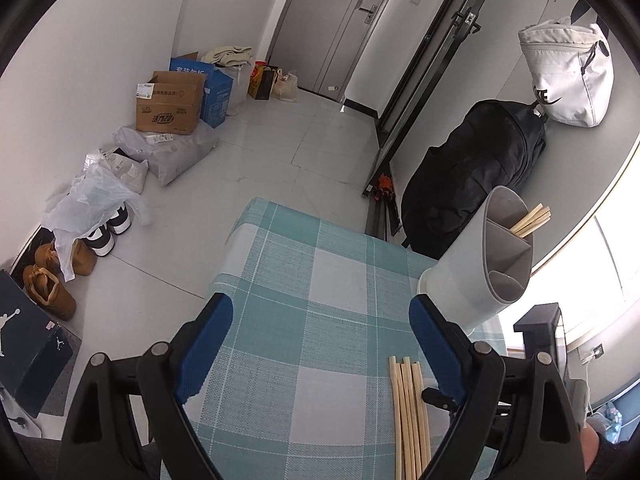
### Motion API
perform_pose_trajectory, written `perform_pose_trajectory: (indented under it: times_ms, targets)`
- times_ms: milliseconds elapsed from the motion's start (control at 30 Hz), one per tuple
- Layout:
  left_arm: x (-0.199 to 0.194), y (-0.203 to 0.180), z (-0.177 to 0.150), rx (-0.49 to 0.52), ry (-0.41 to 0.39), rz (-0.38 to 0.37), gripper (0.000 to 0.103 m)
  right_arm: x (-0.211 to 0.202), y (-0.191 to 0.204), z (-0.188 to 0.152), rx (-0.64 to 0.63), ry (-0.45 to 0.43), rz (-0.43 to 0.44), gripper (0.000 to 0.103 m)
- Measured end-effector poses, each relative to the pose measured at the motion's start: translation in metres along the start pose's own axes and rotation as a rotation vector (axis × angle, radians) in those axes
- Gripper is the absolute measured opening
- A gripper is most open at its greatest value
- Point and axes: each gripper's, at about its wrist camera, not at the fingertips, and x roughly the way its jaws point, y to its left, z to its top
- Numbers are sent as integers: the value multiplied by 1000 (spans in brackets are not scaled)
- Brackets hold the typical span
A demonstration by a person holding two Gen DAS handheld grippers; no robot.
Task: Organize utensils
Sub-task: 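Lower both grippers toward the remaining chopsticks on the cloth, then close the right gripper on a bundle of chopsticks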
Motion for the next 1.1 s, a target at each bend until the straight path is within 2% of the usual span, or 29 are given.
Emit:
perform_pose_trajectory:
  times_ms: [133, 233, 400, 500, 767, 1100]
  targets:
    - [3, 7, 1, -33, 24, 16, 87, -2, 2, 4, -33, -7, -54, 24]
    - [6, 13, 2, -66, 37, 20, 87, 1, -4, 7, -27, 29, -102, 23]
    - [5, 18, 3, -93, 41, 13, 87, -12, 3, 6, -40, -21, -76, 18]
    - [4, 19, 3, -96, 41, 12, 87, -8, 6, 5, -62, 18, -89, 18]
    - [7, 20, 3, -114, 65, -3, 87, -1, 15, 10, -99, 40, -94, 17]
    - [6, 22, 2, -107, 67, 9, 87, 1, 1, 27, -5, 15, -91, 16]
